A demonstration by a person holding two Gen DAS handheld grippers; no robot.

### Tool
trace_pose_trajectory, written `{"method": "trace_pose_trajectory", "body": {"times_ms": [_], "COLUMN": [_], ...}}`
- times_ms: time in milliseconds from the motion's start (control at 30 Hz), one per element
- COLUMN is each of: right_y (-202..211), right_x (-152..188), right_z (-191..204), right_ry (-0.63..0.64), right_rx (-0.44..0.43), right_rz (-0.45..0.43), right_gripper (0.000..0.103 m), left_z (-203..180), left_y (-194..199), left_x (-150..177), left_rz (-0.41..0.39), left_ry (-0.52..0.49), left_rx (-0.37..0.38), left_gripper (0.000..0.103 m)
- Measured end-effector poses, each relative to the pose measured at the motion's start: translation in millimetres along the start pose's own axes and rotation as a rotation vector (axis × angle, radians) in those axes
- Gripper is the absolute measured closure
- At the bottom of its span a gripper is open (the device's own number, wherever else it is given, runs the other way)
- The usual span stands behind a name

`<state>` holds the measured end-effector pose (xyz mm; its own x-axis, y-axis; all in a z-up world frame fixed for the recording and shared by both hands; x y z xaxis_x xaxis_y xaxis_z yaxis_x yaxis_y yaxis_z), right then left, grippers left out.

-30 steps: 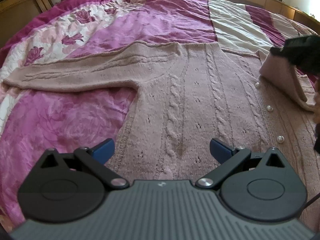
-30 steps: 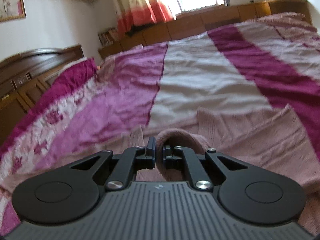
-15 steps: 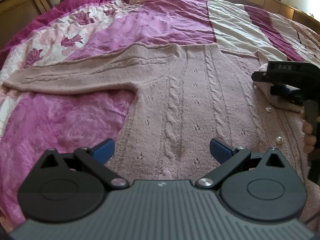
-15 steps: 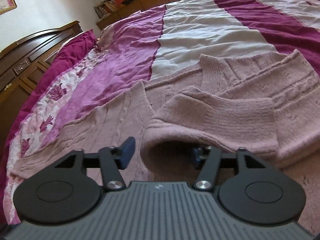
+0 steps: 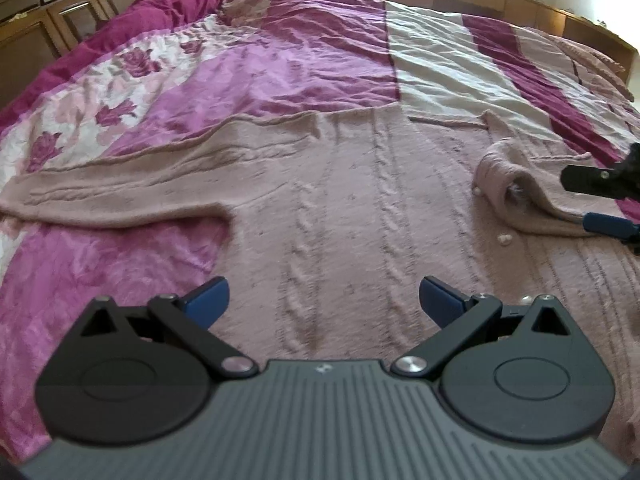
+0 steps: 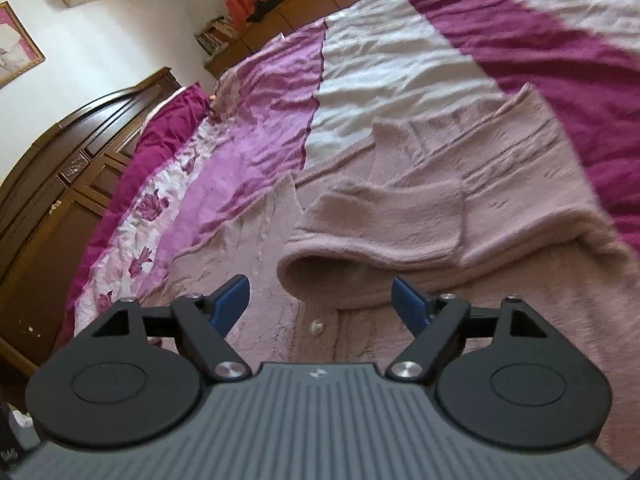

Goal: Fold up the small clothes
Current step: 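Open the right gripper to lay the sleeve on the cardigan body, then reach the left gripper to the other sleeve cuff and close on it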

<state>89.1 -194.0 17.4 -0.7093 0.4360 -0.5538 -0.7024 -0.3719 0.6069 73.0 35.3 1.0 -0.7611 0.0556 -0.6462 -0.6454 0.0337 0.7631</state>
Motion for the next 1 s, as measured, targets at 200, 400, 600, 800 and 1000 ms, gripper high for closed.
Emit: {"method": "trace_pose_trajectory", "body": {"times_ms": [200,400,600,800,1000], "right_y": [33.7,50.1,57.4,57.9,57.5], "right_x": [-0.1,-6.7,-11.2,-10.1,-7.5], "right_z": [-19.8,-44.1,-70.2,-88.0,-101.3], "right_ry": [-0.017,-0.008,-0.032,-0.025,-0.056], "right_rx": [0.046,0.170,0.234,0.278,0.286], "right_rz": [-0.087,-0.180,-0.238,-0.251,-0.248], "right_gripper": [0.015,0.014,0.015,0.016,0.016], "left_z": [-22.9,-53.9,-96.4,-139.9,-175.4], "left_y": [-3.5,-5.6,-9.3,-28.6,-51.1], "left_x": [-11.7,-31.3,-56.5,-64.6,-58.0], "left_rz": [-0.002,-0.033,-0.097,-0.128,-0.162], "left_ry": [-0.022,-0.086,-0.219,-0.391,-0.609], "left_rx": [0.025,0.025,0.006,-0.012,-0.054], "left_gripper": [0.000,0.000,0.000,0.000,0.010]}}
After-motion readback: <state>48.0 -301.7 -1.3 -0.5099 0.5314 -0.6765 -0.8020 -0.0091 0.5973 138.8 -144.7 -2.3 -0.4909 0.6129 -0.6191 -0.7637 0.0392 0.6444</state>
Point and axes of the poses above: each gripper's, at about its wrist camera, not at the fingertips, and y roughly against the way its jaws point, z to its left, x to its underside, the point moved 8 cm from there along -y, roughly the way its jaws point, and after that the axes turned 6 degrees about z, right-handed, at the moved point
